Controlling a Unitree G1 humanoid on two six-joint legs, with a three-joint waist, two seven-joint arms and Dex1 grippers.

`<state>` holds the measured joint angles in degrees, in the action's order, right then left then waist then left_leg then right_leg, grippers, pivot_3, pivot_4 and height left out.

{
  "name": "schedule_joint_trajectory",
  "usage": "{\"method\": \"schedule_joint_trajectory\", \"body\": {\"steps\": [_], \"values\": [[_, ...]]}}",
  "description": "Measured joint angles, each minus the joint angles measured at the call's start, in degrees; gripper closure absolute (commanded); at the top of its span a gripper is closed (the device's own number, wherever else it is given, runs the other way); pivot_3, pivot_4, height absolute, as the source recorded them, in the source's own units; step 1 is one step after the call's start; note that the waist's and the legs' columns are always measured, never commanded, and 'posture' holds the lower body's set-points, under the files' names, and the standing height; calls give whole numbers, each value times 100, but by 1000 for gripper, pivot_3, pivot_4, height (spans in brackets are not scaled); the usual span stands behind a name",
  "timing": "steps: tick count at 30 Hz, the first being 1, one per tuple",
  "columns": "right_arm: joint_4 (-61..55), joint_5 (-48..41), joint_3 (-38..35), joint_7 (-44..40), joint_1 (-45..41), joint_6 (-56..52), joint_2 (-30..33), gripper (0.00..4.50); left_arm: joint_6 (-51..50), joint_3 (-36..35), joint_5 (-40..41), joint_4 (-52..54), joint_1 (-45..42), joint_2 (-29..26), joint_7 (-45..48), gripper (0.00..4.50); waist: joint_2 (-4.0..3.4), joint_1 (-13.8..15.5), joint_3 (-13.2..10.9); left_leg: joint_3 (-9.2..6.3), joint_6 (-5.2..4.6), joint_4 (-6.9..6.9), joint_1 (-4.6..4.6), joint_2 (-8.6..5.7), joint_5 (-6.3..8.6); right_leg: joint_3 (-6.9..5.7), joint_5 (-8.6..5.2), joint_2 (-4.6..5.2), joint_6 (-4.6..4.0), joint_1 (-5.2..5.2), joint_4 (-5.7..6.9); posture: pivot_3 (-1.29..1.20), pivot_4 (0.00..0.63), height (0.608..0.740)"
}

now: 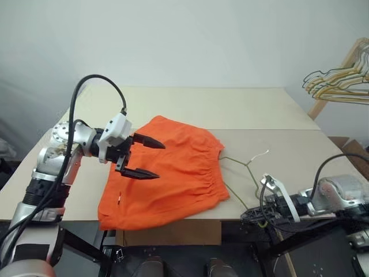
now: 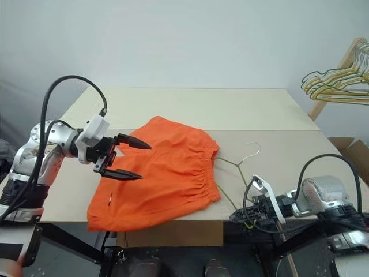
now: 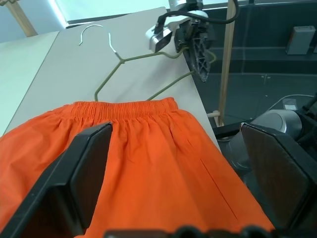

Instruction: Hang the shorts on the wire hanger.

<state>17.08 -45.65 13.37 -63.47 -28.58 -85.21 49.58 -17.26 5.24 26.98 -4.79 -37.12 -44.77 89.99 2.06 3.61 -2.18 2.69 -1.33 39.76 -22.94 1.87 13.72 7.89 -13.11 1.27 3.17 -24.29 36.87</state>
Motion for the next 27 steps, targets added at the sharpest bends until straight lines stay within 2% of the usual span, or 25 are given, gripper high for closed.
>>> {"method": "schedule_joint_trajectory", "body": {"steps": [5, 12, 16, 23, 27], "values": [[1661, 554, -194, 379, -864, 233, -815, 4500, 0, -19, -2, 38, -9, -27, -6, 11, 0, 70, 0, -3, 0, -1, -8, 4, 0, -9, 8, -2, 0, -7, 3, 271, 0, 740], [1353, 626, 125, -168, -713, 257, -851, 4500, 3, -19, -2, 61, -7, -28, -50, 11, -1, 261, 0, -31, -5, -2, -50, 2, 5, -39, 8, -2, 9, -30, 1, 277, 0, 740], [1885, 825, 101, -237, -942, 344, -938, 4500, 8, -24, -2, 97, 27, -41, -50, 11, -1, 301, 0, -32, -4, 2, -42, 4, 4, -45, 11, -2, 6, -26, 1, 279, 0, 740], [3116, 1205, -422, -72, -1456, 731, -1383, 4500, 8, -39, -1, 208, 158, -59, -59, 11, 6, 322, 5, -41, -1, 5, -19, 12, 1, -64, 12, -6, -10, -6, 10, 290, 0, 740], [3314, 1355, -740, 73, -1525, 992, -1494, 4500, 8, -40, -1, 258, 162, -65, -66, 11, 13, 321, 9, -42, 0, 5, -18, 12, 1, -65, 14, -6, -10, -4, 10, 287, 0, 740]]}}
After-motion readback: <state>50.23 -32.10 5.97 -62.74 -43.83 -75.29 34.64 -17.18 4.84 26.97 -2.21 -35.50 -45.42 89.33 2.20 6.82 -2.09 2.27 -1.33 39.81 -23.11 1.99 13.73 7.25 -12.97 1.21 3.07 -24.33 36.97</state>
